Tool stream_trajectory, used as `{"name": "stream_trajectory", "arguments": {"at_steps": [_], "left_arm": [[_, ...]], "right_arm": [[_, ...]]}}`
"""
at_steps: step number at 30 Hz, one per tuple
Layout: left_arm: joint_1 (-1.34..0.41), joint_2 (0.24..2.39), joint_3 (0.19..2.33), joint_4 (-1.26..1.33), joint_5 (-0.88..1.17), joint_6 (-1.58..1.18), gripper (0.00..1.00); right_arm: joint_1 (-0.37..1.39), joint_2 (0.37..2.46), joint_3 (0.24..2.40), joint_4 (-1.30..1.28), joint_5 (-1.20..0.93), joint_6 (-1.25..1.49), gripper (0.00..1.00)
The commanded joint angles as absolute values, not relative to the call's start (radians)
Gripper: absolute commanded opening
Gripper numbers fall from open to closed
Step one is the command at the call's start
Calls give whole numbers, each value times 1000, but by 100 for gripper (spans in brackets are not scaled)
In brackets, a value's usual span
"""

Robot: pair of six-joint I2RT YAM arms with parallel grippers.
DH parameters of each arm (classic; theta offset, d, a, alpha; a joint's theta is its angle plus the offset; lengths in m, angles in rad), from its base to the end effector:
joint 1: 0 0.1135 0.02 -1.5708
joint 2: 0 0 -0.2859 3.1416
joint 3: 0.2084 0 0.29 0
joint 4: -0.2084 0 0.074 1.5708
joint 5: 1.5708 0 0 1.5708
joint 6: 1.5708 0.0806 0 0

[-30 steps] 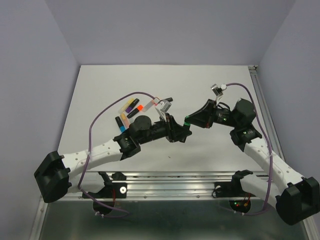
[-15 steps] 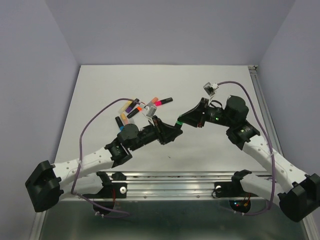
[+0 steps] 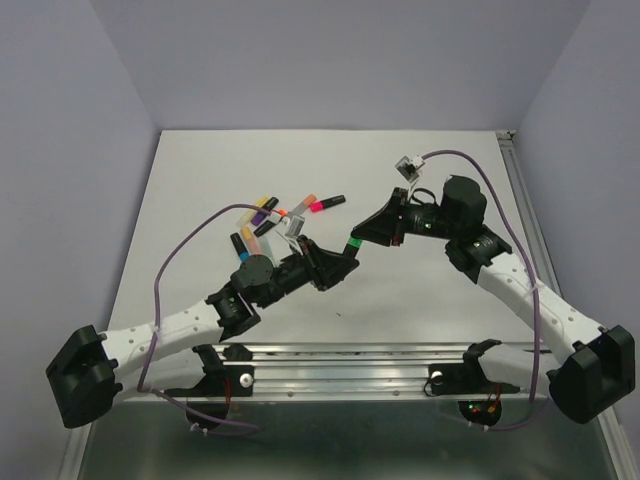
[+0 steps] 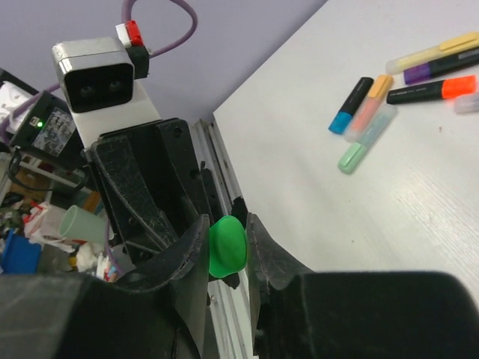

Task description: Open the pen caps

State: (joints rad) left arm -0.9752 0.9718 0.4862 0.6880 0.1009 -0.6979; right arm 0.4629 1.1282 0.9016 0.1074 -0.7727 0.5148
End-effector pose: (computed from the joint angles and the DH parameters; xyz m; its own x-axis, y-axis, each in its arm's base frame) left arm 0.1553 -0.2436 0.3013 -0.4784 -0.4337 -0.7636 0.7459 0.2581 -0.6140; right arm 0.2597 0.1925 0.3509 -0.5554 0.1168 -0.8233 -0.7657 0.3144 0.5611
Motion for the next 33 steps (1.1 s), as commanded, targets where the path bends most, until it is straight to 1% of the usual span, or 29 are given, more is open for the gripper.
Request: {"name": "stream_trajectory", "arguments": {"at_steps": [1, 2, 4, 6, 9, 10, 12, 13, 15, 18, 20, 21, 22, 24, 25, 27, 28, 30, 31, 33], "left_arm": [[-1034, 904, 477, 752, 241, -703, 0], [-1032, 893, 477, 753, 210, -709, 0], [-1034, 888, 479, 758, 186, -712, 0], [-1034, 891, 485, 758, 169, -712, 0], [-1034, 911, 497, 768, 187, -710, 0], [-1032, 917, 499, 788, 196, -712, 0], [-1032, 930, 492, 816, 212, -725, 0], [-1032, 933, 489, 827, 212, -730, 0], [-1032, 940, 488, 844, 204, -736, 0], [-1034, 954, 489, 861, 187, -755, 0], [-1032, 966, 495, 868, 180, -764, 0], [-1034, 969, 494, 868, 178, -770, 0], [-1034, 973, 494, 870, 175, -773, 0], [-1034, 974, 491, 865, 149, -798, 0], [-1032, 976, 488, 865, 140, -804, 0], [-1034, 974, 483, 861, 112, -821, 0], [-1032, 974, 483, 861, 107, -825, 0], [-1034, 974, 483, 856, 86, -833, 0], [-1032, 971, 482, 847, 75, -839, 0], [-1032, 968, 477, 842, 39, -853, 0]], "right_arm": [[357, 1126, 884, 331, -666, 540, 4], [357, 1118, 873, 331, -678, 563, 4], [357, 1089, 838, 337, -687, 600, 14], [360, 1069, 818, 344, -677, 623, 17], [370, 1052, 781, 365, -706, 663, 29], [371, 1052, 772, 374, -715, 675, 37], [380, 1055, 765, 397, -710, 689, 41], [380, 1060, 764, 411, -716, 695, 47], [388, 1072, 753, 455, -719, 729, 51], [406, 1078, 730, 532, -716, 782, 55], [425, 1068, 713, 580, -690, 795, 54], [433, 1062, 709, 583, -669, 793, 50], [434, 1055, 706, 584, -628, 792, 42], [440, 1046, 696, 591, -604, 798, 44], [443, 1039, 687, 597, -598, 801, 49], [448, 1034, 680, 615, -592, 811, 57], [448, 1034, 677, 615, -592, 813, 67], [449, 1032, 680, 601, -604, 813, 75], [449, 1032, 681, 592, -604, 815, 83], [451, 1026, 678, 578, -607, 818, 91]]}}
